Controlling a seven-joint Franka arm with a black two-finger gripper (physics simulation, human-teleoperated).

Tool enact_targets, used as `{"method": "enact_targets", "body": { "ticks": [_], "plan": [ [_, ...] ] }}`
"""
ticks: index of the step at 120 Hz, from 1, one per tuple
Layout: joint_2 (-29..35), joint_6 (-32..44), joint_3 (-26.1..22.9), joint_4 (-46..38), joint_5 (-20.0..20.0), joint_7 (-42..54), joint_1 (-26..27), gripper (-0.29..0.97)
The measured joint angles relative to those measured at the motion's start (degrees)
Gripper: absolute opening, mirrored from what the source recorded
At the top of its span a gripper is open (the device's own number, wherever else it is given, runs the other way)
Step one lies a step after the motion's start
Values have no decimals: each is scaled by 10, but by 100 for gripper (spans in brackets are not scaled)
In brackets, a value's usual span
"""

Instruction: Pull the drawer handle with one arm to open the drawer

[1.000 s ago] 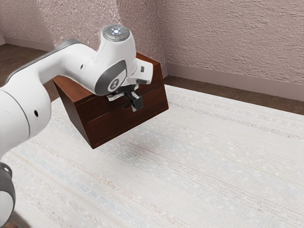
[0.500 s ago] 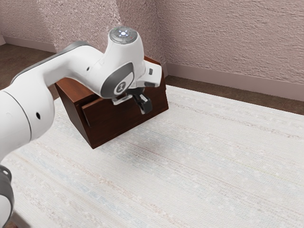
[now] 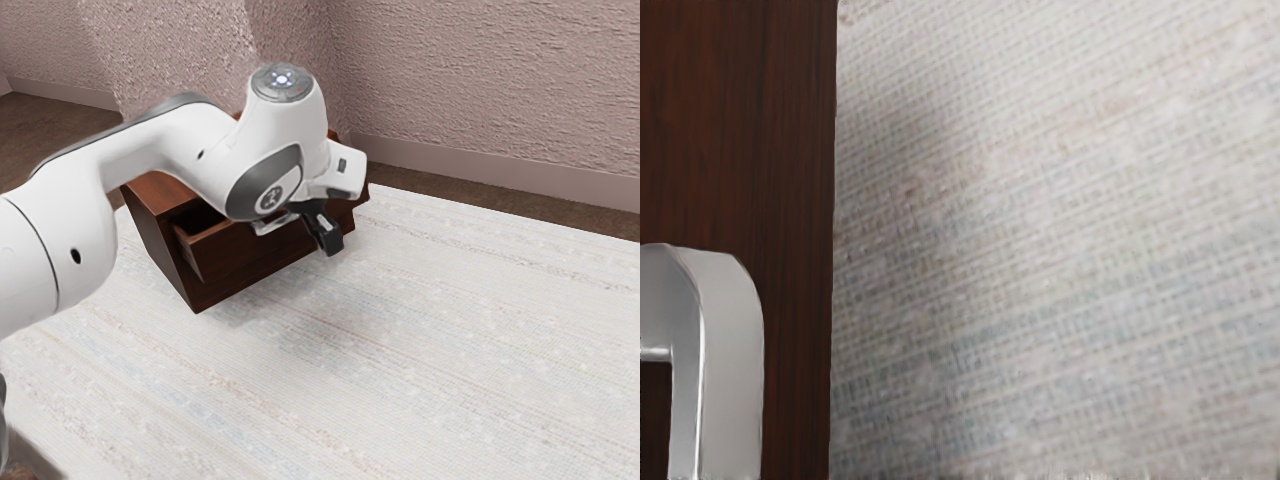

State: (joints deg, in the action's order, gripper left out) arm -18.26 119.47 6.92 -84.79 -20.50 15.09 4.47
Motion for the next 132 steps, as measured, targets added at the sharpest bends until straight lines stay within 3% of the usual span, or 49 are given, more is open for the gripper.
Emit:
{"method": "enact_targets", "body": {
  "ticks": [68, 90, 112, 132],
  "plan": [
    [47, 0, 1, -57, -1, -1, 70, 67],
    [101, -9, 5, -68, -3, -1, 78, 68],
    [135, -137, 28, 35, 65, 2, 63, 68],
    [171, -259, 31, 60, 88, 62, 16, 68]
  ]
}}
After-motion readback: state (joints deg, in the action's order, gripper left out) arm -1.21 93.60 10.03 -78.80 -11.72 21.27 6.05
